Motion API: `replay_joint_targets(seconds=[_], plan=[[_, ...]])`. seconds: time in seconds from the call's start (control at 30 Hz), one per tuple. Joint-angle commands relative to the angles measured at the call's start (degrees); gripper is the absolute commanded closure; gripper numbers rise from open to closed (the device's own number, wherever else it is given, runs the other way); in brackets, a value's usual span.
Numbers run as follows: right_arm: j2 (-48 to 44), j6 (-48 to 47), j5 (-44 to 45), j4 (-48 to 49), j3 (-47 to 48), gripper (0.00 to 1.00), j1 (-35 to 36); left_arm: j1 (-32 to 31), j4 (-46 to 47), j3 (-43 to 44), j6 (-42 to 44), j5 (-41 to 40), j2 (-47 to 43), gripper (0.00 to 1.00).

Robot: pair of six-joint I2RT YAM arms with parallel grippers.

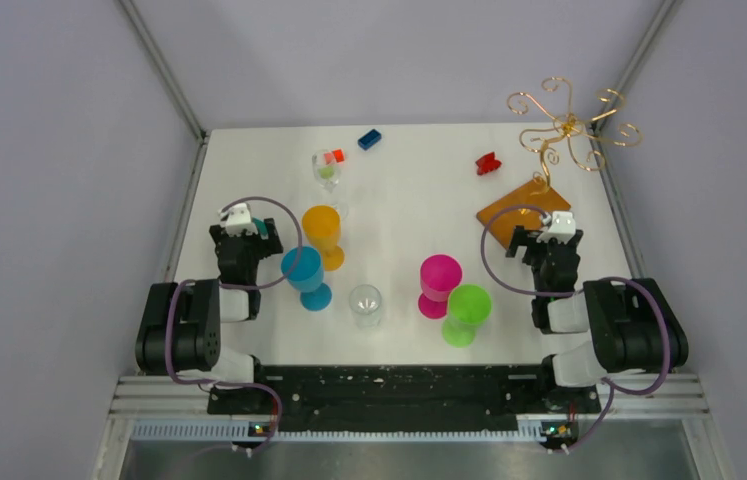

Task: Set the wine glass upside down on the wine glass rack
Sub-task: Move the wine rack to the center of the board.

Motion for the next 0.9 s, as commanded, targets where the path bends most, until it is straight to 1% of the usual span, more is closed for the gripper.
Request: replay_joint_targets(seconds=[0.0, 0.3, 0.37, 0.43, 0.47, 0.53, 0.6, 0.7, 0.8, 0.87], plan=[[-0.1, 0.0, -0.5, 2.6, 1.5, 0.01, 0.2, -0.1, 3.2, 1.2, -0.1, 0.6, -0.4, 0.01], [-0.3, -0.9, -1.0, 4.4, 0.5, 0.01, 0.6, -0.1, 3.6, 0.9, -0.1, 0.0, -0.5, 0.01], [-0.8, -1.8, -1.4, 5.4, -0.3, 0.01, 1.1, -0.2, 4.8, 0.1, -0.8, -1.8, -1.4, 0.01], [-2.2, -2.5, -2.0, 4.8, -0.6, 0.01, 1.4, -0.2, 2.1, 0.4, -0.9, -2.6, -4.4, 0.01], [-3.1, -2.6, -2.1, 4.3, -0.6, 0.01, 1.6, -0.2, -0.9, 1.1, -1.0, -2.8, -6.0, 0.01], [-5.2, -2.6, -2.0, 2.4, -0.7, 0.01, 1.8, -0.3, -7.4, 3.2, -1.4, -3.1, -8.9, 0.01], [-8.3, -2.6, -2.2, -0.7, -0.3, 0.01, 2.0, -0.7, -11.6, 4.5, -1.2, -3.7, -11.8, 0.01], [-12.4, -2.3, -2.9, -7.9, 1.1, 0.01, 2.1, -1.2, -12.8, 4.5, -2.5, -4.5, -15.0, 0.01], [-16.7, -1.8, -1.9, -12.1, 1.9, 0.01, 2.3, -1.2, -13.3, 4.6, -4.5, -4.0, -17.3, 0.01], [-19.6, 0.6, 0.1, -14.1, 2.9, 0.01, 2.2, -1.3, -14.7, 4.9, -5.8, -4.4, -19.1, 0.01]])
